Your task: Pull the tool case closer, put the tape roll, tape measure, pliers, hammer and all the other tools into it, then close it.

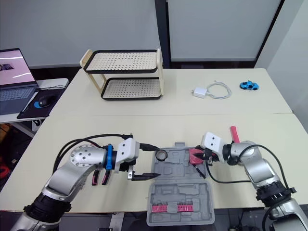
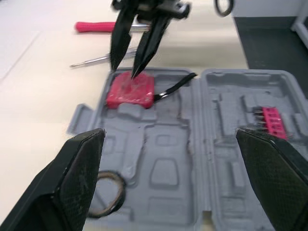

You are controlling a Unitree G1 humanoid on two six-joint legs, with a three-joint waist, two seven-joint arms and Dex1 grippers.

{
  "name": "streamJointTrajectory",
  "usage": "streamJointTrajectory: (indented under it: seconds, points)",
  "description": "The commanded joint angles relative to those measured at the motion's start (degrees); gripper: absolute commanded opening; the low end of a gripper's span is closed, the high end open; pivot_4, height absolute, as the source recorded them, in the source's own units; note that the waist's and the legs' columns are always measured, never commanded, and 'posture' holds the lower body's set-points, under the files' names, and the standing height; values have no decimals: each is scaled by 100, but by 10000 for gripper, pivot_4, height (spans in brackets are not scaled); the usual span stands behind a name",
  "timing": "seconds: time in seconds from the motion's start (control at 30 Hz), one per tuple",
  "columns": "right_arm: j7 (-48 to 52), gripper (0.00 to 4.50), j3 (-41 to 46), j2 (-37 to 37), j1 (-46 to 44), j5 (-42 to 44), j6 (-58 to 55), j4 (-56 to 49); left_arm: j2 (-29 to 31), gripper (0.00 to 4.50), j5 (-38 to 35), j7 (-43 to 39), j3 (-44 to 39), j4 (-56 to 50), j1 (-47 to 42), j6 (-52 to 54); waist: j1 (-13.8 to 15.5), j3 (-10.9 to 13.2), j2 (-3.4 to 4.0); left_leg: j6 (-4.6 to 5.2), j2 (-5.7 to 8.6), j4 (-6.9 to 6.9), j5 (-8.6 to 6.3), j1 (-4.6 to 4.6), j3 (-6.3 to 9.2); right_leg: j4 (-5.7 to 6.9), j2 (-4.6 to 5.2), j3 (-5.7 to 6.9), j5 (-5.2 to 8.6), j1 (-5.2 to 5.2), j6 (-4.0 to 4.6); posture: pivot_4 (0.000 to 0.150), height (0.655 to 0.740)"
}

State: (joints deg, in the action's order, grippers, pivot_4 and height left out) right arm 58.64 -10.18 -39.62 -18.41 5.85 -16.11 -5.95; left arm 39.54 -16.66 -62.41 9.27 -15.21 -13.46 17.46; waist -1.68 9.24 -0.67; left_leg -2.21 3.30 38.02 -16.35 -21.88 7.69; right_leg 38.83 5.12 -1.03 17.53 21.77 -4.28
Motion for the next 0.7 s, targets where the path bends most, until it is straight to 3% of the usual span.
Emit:
streamJointTrajectory:
  seconds: [0.03,0.2,0.37,0.5,0.7]
  points:
    - [-20,13676,696,-401,279,378,-389,-988,190,45000,-242,370,-828,43,192,228,4,1,-2,0,-1,-1,0,-1,2,-2,0,2,0,0,0,1500,7400]
    - [-70,13676,2102,-1095,1533,485,-442,-1794,678,45000,-324,626,-2295,605,929,235,18,1,-2,22,0,-4,-13,0,1,-5,2,2,0,-2,0,1500,7400]
    - [468,13676,3580,-1582,3031,637,-401,-1777,1286,45000,-288,320,-3519,1594,1916,-58,15,3,-1,24,-1,-7,-14,4,-9,-11,2,-2,1,-5,0,1500,7400]
    - [915,22539,4401,-1820,3699,704,-309,-1551,1671,45000,-188,-82,-3964,2545,2489,-487,6,3,-1,26,-4,-13,-15,15,-13,-16,2,0,6,-16,9,1500,7400]
    - [1404,44114,5109,-1979,4239,818,-379,-1273,1808,45000,-250,-360,-4166,3224,3040,-557,15,5,-7,27,-8,-14,-16,18,-11,-30,4,8,7,-35,9,1500,7400]
